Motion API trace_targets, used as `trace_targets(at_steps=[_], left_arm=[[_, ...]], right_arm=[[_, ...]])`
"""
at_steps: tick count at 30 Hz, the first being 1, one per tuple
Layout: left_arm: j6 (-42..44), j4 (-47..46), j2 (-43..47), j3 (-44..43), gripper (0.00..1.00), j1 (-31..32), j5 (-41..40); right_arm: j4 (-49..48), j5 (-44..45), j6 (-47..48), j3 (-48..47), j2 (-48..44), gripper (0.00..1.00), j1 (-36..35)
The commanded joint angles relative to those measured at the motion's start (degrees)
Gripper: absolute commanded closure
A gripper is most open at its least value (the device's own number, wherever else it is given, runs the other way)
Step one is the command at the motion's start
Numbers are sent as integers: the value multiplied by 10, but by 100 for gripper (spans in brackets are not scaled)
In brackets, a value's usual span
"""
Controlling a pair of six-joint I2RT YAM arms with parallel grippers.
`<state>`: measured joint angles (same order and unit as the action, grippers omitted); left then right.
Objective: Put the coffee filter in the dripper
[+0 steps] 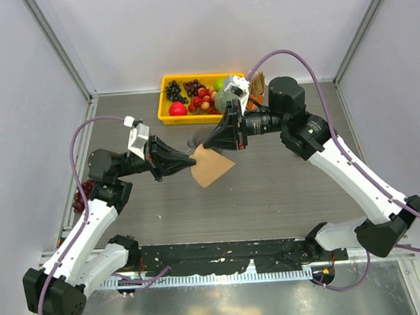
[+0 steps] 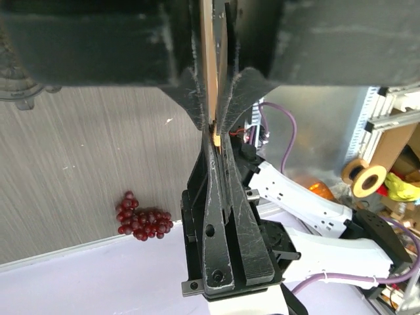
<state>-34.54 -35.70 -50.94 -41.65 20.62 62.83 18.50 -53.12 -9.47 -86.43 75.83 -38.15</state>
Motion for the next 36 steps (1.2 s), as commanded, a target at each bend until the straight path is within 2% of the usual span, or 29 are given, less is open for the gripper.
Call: trace_targets(at_steps=[1,2,3,4,7,13,15,16,17,18,20,21,23,26,27,29,36], left_arm=[[1,9,0,-4,100,3,2],[6,19,0,-5,100,3,0],[11,26,0,-7,100,3,0],[13,27,0,-9,100,3,1],[19,37,-2,-11,100,4,5],[72,125,-10,-33,100,18,4],[79,143,-10,-34,100,21,-2],[85,150,-10,-34,100,21,-3],[89,155,-9,-34,100,21,-3],[91,160,-9,-35,100,22,-3],[92,165,-8,-35,100,22,-2],[93,167,-7,-36,100,21,-2],[96,173,-7,-37,96,21,0],[97,177,-4,-29,68,21,5],[100,179,-3,-27,63,21,7],[105,182,0,-19,58,22,6],[105,181,-5,-12,53,24,4]], right_arm=[[-2,19,23,10,-33,71,-3],[0,22,24,15,-37,33,-3],[5,21,30,16,-38,21,-3],[12,20,33,18,-38,11,-3],[33,20,55,24,-32,11,-3],[52,25,89,30,-4,27,-26],[57,32,92,27,4,41,-36],[56,35,91,26,5,44,-39],[56,36,91,25,9,54,-41],[57,40,105,24,10,58,-44],[64,47,115,23,12,74,-50],[65,48,118,23,14,86,-50],[69,52,123,25,14,95,-51],[70,57,128,31,6,95,-51],[70,58,128,32,3,95,-50],[67,58,128,36,-3,95,-51],[52,43,116,44,-12,95,-51]])
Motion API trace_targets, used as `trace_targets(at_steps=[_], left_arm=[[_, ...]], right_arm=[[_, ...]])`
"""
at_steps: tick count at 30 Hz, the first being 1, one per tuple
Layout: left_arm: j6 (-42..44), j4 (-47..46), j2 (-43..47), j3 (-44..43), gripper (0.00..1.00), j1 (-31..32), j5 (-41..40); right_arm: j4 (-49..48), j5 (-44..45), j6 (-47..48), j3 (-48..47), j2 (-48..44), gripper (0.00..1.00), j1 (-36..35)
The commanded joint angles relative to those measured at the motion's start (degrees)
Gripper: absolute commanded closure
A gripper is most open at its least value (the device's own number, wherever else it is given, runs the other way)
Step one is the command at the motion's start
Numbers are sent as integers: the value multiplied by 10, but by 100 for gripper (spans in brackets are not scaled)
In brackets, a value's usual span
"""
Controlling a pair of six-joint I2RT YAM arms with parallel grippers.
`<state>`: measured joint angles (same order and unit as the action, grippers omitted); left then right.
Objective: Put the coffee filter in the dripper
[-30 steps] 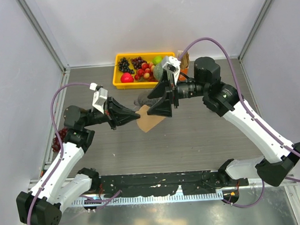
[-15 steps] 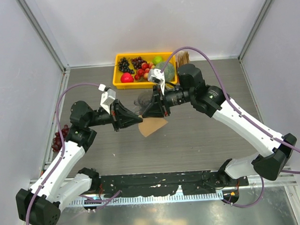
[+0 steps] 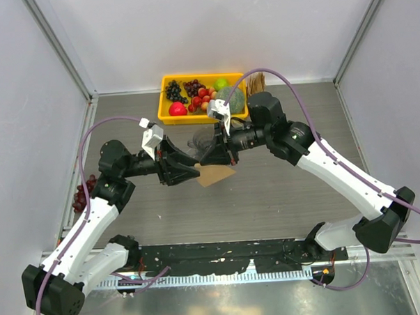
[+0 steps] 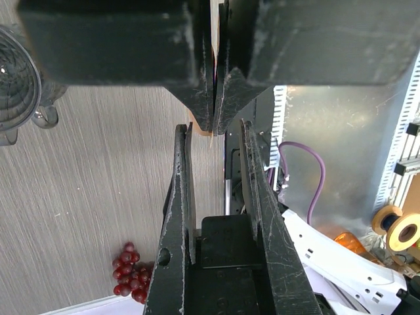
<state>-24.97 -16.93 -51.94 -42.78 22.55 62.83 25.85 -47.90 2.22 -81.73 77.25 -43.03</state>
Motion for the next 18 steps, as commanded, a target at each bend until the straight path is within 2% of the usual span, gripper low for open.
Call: trace_targets(at_steps=[1,3,6,12,14,16,18], left_arm=[[10,-6,5,0,52,7,3],[13,-7,4,5,55,7,2],[14,-9,7,5,76,7,8],[0,-27,2,8,77,10,19],[-4,-39,1,9,84,11,24],[-12,-50,2,14,100,11,26],[-24,-59,3,17,100,11,26]], right_arm=[[-26,-15,-5,-1,-27,95,-2],[-28,-19,-6,0,-28,95,-2],[-26,-19,-5,4,-32,95,-2],[-26,-24,-6,5,-36,95,-2],[-26,-21,-8,4,-34,95,-2],[-26,-22,-7,4,-32,84,-1],[-26,-22,-6,7,-33,69,-1]])
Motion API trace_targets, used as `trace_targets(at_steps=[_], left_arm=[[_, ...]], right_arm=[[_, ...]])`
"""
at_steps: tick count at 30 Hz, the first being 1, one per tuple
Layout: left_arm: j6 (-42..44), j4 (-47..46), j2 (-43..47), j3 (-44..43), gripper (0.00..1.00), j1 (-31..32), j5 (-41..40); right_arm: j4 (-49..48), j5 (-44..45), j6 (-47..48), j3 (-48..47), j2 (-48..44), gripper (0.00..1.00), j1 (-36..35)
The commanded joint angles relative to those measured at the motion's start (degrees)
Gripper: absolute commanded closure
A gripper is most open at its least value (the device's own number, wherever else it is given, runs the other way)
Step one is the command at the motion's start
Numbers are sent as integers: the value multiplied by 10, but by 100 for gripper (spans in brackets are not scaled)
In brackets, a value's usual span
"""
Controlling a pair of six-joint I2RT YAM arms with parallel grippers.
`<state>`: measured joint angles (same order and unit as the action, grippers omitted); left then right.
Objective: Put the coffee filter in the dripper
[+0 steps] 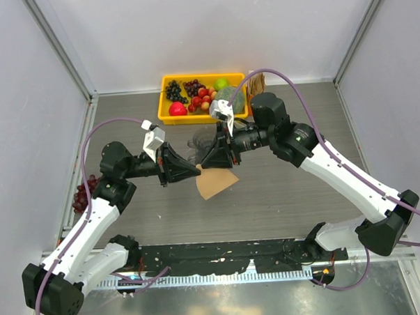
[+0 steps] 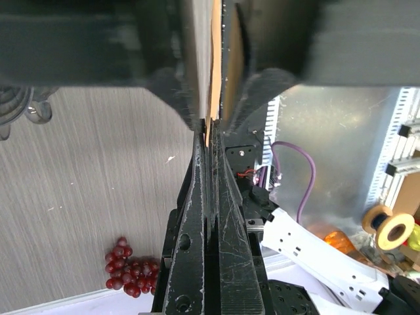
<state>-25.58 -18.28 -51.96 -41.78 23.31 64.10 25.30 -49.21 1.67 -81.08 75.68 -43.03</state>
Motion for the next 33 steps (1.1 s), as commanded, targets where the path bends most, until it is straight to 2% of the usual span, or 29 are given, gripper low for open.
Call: trace_targets(at_steps=[1,4,5,8,11,13,14,15,16,17,18,20,24,33], left_arm=[[-24,-51,4,7,100,4,13],[-39,-64,5,8,100,2,12],[-45,-72,6,9,100,2,10],[-67,-101,7,15,100,-2,10],[-79,-119,6,19,100,-2,9],[-80,-122,6,21,100,-2,10],[-80,-122,6,23,100,-1,11],[-79,-121,7,21,98,-2,13],[-78,-115,9,21,78,-2,13],[-71,-98,12,16,57,-3,13],[-60,-74,15,10,50,-3,13],[-40,-31,22,-3,48,-7,18],[-35,-8,33,-10,60,-14,29],[-75,-60,23,-8,63,-13,33]], right_arm=[[-19,-6,1,0,-19,57,-1],[-5,-1,10,7,-22,46,3],[-1,-1,12,7,-24,35,5],[11,9,27,21,-33,32,10],[12,13,42,36,-40,44,10],[12,10,49,42,-41,58,11],[11,8,51,43,-41,70,10],[11,3,53,43,-41,77,10],[10,-1,52,42,-40,88,10],[10,-6,53,41,-40,92,10],[10,-7,54,42,-42,95,10],[11,-11,59,46,-47,95,10],[19,-20,77,59,-56,95,9],[44,-34,111,65,-65,95,-5]])
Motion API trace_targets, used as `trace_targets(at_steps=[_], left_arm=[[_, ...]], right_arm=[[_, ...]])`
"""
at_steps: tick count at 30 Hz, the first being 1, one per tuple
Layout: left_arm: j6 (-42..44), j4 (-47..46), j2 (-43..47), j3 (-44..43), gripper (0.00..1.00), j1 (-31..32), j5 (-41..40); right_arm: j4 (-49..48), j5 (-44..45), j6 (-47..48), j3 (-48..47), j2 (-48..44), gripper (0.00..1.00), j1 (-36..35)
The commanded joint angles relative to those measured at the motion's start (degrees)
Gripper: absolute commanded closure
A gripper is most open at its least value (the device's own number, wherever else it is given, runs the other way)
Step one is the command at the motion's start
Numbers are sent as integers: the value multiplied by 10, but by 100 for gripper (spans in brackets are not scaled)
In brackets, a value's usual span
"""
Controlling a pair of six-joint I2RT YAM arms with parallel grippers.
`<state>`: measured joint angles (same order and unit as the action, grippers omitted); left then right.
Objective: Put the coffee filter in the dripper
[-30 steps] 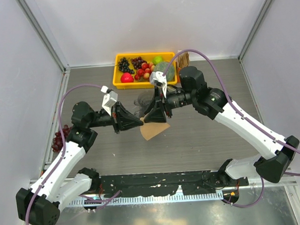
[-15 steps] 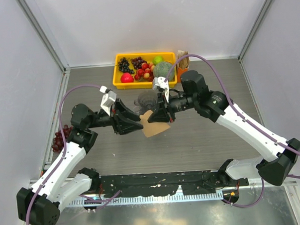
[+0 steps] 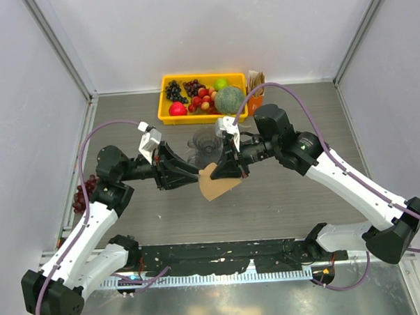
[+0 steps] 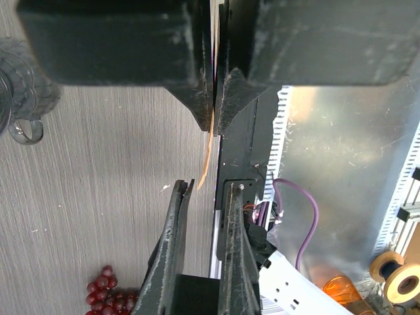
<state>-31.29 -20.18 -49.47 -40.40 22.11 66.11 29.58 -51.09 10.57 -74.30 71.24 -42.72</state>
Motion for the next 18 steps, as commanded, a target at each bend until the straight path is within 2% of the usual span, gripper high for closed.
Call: trace_targets(at_steps=[1,8,14,18], left_arm=[[-21,-43,-4,-22,63,1,15],[-32,-51,-3,-13,68,7,18],[-37,-60,-6,-12,82,12,25],[-37,-61,-11,-12,87,15,26]], right_arm=[[2,-16,23,-4,-20,95,-9],[6,-8,31,-4,-13,95,-17],[7,-5,34,-7,-9,95,-21],[9,-4,36,-8,-10,95,-24]])
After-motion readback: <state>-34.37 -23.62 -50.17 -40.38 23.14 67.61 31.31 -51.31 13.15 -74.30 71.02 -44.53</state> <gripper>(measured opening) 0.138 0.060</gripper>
